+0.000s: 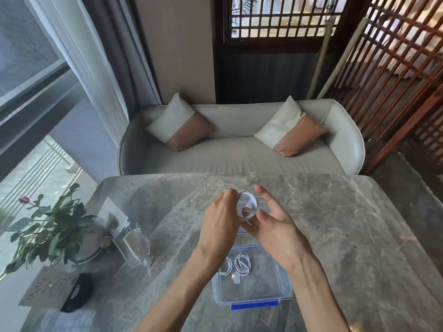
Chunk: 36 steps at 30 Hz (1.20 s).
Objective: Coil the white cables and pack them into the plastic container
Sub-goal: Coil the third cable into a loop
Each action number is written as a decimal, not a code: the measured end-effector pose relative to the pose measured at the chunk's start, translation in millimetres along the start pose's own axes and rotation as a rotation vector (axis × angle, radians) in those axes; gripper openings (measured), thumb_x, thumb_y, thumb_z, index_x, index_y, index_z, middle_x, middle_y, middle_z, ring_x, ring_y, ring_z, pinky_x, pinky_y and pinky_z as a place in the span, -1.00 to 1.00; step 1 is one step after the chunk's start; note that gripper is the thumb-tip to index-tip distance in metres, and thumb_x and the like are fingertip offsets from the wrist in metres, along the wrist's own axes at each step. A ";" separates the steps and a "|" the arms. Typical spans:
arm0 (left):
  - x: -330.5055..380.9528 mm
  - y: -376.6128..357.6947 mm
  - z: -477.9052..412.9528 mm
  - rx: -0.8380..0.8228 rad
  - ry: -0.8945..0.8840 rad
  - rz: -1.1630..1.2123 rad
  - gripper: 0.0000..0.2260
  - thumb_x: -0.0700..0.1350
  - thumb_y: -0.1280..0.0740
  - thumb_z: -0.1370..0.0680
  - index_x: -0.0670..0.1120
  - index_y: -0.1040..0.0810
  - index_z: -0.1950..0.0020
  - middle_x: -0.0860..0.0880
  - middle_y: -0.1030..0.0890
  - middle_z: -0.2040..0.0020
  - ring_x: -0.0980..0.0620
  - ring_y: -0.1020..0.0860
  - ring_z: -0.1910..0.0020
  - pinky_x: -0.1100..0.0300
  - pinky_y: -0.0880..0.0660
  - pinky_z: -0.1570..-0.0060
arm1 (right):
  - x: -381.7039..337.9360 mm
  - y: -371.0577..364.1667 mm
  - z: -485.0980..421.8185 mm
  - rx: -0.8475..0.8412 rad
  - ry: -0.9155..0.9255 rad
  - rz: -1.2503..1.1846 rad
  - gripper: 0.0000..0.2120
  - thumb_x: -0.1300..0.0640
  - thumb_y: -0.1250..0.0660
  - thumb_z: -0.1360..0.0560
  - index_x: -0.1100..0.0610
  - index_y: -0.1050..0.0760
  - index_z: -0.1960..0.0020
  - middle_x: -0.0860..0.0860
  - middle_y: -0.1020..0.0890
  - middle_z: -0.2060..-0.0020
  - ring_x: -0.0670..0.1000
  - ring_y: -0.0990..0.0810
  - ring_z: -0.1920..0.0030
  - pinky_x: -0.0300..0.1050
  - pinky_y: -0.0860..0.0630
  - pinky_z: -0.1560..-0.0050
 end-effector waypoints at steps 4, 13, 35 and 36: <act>10.4 -6.0 3.6 0.022 -0.060 -0.026 -0.89 -0.20 -0.21 -0.61 -0.15 -0.43 0.11 -0.12 -0.55 0.26 -0.13 -0.40 0.33 0.01 -0.36 0.32 | -8.0 0.0 1.9 0.100 0.120 0.205 -0.48 0.45 -0.44 -0.36 0.08 -0.55 -0.25 0.21 -0.62 -0.02 0.16 -0.57 -0.05 0.08 -0.46 -0.24; 25.2 -10.6 3.1 0.028 -0.124 0.011 -0.79 -0.17 -0.17 -0.63 -0.15 -0.36 0.21 -0.07 -0.44 0.42 -0.15 -0.32 0.43 -0.04 -0.32 0.41 | -33.7 3.2 18.4 0.331 0.494 0.688 -0.77 0.27 -0.43 -0.52 0.02 -0.67 -0.11 -0.07 -0.73 0.01 -0.04 -0.66 0.01 -0.16 -0.57 -0.10; 2.7 -36.8 -2.8 -0.167 0.320 0.808 -0.62 0.16 -0.10 -0.63 0.09 -0.40 0.35 0.16 -0.45 0.42 0.10 -0.41 0.34 0.10 -0.37 0.14 | -31.7 23.8 29.2 0.506 0.326 0.272 -0.90 0.07 -0.44 -0.45 0.05 -0.71 0.08 -0.03 -0.73 0.10 -0.10 -0.67 0.08 -0.25 -0.61 0.11; 3.5 -33.9 -3.1 -0.147 0.250 0.743 -0.67 0.13 -0.09 -0.65 0.06 -0.41 0.26 0.17 -0.46 0.38 0.14 -0.42 0.32 0.13 -0.39 0.14 | -33.4 21.9 29.5 0.503 0.337 0.277 -0.92 0.10 -0.43 -0.48 0.06 -0.70 0.08 0.00 -0.73 0.10 -0.08 -0.67 0.08 -0.24 -0.62 0.11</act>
Point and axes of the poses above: each hand's wrist, its own z-axis away from the middle knuckle, its own y-axis out of the back of the hand, x = y × z, the point moved 7 cm from there along -z, towards the middle knuckle
